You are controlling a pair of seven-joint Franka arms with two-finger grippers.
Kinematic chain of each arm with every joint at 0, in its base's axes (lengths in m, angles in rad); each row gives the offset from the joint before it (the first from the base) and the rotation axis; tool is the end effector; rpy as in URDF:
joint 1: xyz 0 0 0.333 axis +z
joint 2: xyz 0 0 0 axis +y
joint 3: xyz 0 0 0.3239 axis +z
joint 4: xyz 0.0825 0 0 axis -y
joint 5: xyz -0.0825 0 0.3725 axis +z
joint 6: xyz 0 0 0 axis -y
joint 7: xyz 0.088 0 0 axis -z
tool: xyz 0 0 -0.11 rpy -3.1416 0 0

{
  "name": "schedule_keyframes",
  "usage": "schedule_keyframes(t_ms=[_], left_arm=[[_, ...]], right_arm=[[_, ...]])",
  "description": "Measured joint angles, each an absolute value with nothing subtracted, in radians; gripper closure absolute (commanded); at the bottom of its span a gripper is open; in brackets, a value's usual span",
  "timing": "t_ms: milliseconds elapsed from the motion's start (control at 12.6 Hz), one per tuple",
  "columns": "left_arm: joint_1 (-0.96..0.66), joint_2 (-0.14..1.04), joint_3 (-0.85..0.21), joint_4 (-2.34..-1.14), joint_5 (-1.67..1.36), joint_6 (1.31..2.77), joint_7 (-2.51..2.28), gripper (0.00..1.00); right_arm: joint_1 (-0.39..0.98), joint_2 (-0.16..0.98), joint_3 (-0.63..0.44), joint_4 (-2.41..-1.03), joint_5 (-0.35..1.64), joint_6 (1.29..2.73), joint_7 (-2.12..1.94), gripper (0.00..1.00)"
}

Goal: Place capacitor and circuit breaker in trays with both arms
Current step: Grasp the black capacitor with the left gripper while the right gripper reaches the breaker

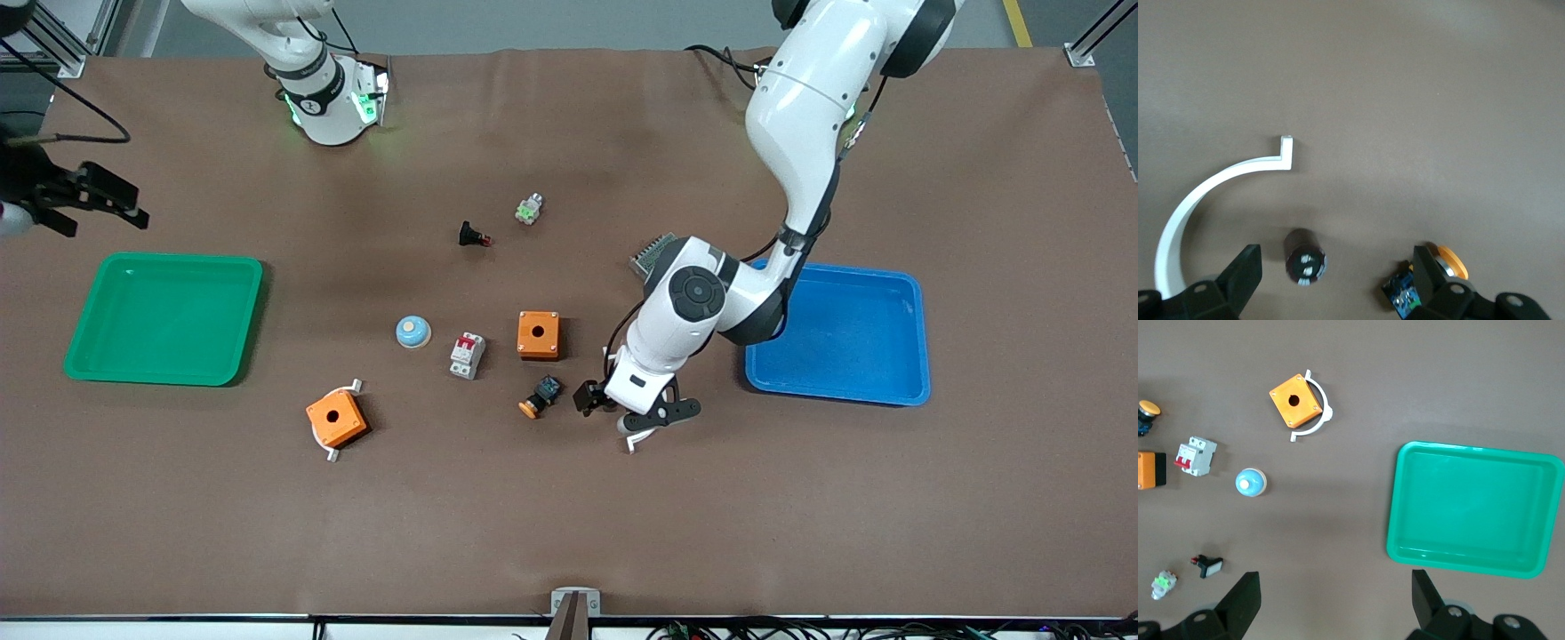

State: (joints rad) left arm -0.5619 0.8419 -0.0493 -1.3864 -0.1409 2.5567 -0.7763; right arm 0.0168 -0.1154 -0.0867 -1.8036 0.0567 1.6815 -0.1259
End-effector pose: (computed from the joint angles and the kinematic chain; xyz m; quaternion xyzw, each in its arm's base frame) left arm 0.6292 -0.4272 0.2495 0.9740 0.1434 0.0839 0.1539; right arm 0.5106 -0.0324 0.5919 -0.9991 -0.0251 0.0003 0.0333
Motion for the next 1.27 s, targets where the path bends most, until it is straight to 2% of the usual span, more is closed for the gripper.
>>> schedule_keyframes(t_ms=[316, 554, 633, 791, 1266], left_arm=[[-0.579, 0.89, -0.048, -1.372, -0.141, 2.569, -0.776, 0.01], [-0.59, 0.907, -0.045, -1.367, -0.132, 2.569, -0.773, 0.08], [-0.59, 0.909, -0.045, -1.367, -0.115, 2.569, -0.773, 0.13], [-0.59, 0.911, -0.042, -1.366, -0.071, 2.569, -0.773, 0.17], [-0.591, 0.92, -0.042, -1.366, -0.011, 2.568, -0.772, 0.46]], right_arm=[[0.117, 0.009, -0.081, -1.844, 0.057, 1.854, -0.025, 0.0], [0.188, 0.107, -0.079, -1.851, 0.057, 1.958, 0.083, 0.0], [0.205, 0.135, -0.078, -1.859, 0.057, 1.998, 0.094, 0.0], [0.239, 0.177, -0.077, -1.898, 0.058, 2.105, 0.151, 0.0], [0.403, 0.293, -0.075, -1.959, 0.058, 2.338, 0.482, 0.0]])
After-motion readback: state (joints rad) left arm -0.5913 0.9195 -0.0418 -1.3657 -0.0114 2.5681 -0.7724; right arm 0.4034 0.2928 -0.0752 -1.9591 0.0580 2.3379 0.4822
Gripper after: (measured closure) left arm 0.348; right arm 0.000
